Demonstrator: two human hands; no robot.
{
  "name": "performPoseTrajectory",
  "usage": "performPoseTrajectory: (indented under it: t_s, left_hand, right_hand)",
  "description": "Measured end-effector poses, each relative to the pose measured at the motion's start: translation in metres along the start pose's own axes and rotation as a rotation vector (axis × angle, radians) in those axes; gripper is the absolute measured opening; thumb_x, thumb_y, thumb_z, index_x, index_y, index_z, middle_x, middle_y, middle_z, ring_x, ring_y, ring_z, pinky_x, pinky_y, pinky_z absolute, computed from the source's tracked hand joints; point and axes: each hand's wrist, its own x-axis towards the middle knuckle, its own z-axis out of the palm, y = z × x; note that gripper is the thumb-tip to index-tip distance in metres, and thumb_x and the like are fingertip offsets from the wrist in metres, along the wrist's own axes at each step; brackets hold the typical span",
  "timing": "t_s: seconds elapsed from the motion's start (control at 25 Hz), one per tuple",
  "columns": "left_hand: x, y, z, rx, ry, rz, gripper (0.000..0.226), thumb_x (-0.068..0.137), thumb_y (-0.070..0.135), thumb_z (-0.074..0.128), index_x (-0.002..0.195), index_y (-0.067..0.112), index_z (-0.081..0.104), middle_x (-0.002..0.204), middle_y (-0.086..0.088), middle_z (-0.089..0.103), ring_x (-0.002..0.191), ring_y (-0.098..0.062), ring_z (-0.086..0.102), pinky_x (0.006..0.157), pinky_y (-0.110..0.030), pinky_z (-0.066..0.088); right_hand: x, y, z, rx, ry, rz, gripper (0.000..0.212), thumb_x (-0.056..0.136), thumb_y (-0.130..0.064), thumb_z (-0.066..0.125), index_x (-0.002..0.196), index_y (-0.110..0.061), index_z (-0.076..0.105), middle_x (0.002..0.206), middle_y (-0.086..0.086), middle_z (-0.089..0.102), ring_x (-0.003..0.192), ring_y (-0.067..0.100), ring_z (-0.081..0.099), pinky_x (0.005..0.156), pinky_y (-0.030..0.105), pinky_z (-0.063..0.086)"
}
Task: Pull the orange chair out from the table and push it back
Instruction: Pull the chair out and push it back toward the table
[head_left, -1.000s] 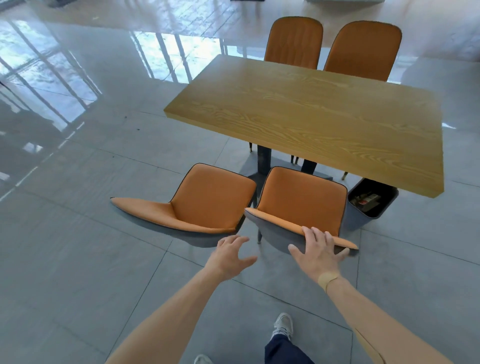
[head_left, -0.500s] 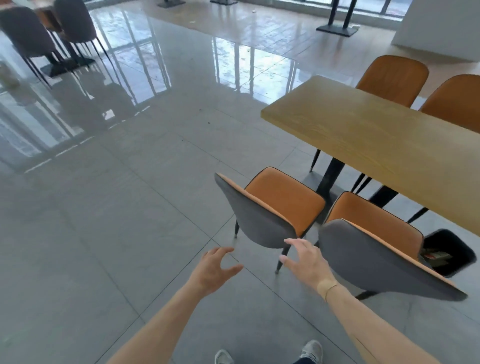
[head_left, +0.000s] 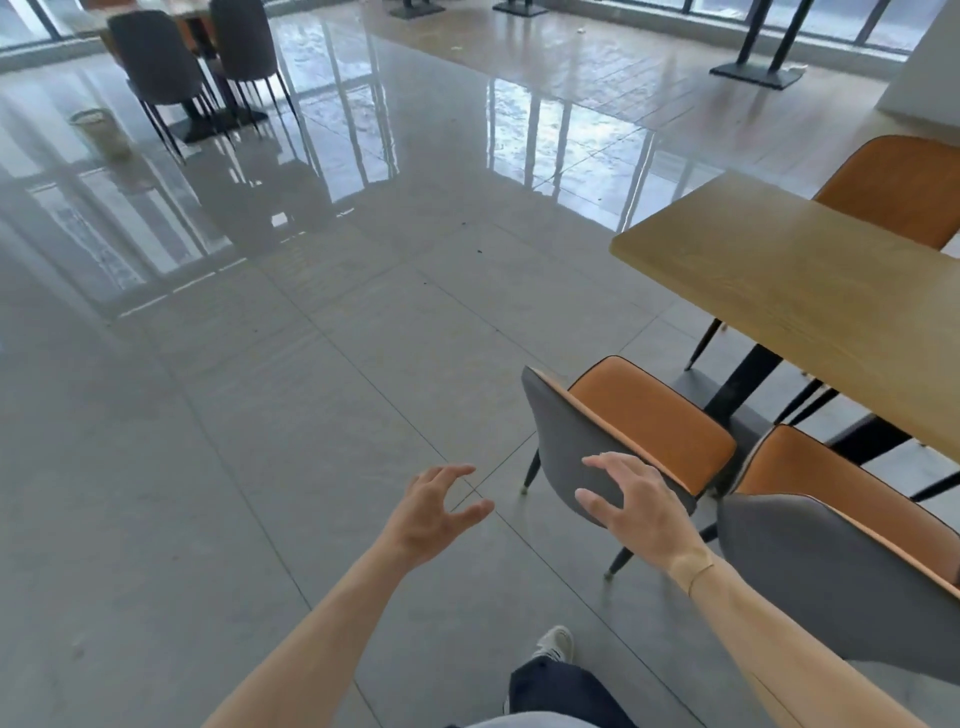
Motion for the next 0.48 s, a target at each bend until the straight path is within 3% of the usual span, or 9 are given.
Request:
performPoseTrajectory:
  t_s: [0.12,0.24,0.48]
  left_hand:
    - [0.038,0.012,-0.009,0.027,-0.026,0.05,0.062,0.082,0.06,0.065,0.136,0.035,0.048,0.14,0.01,0.045,0.136,-0.011,0.032,0.111,-0.031,0.027]
    - [0.079,0.034,-0.01,0.055,-0.073,0.091,0.065,0.081,0.06,0.065,0.138,0.036,0.045,0.141,0.01,0.045,0.135,-0.01,0.032,0.111,-0.033,0.028]
    - [0.149,0.074,-0.003,0.125,-0.176,0.182,0.069,0.077,0.065,0.061,0.138,0.037,0.045,0.138,0.013,0.046,0.131,-0.008,0.033,0.103,-0.026,0.028]
  right_hand:
    - [0.02,0.013,-0.007,0.028,0.045,0.017,0.051,0.085,-0.063,0.054,0.131,-0.041,0.048,0.135,-0.018,0.049,0.122,0.002,0.037,0.103,0.033,0.039]
    - [0.038,0.028,-0.017,0.066,0.08,0.085,0.052,0.084,-0.066,0.053,0.13,-0.042,0.047,0.128,-0.022,0.048,0.115,0.004,0.041,0.098,0.034,0.044]
    - [0.062,0.052,-0.033,0.072,0.114,0.248,0.054,0.086,-0.066,0.052,0.133,-0.04,0.047,0.139,-0.014,0.048,0.127,0.013,0.043,0.103,0.04,0.044]
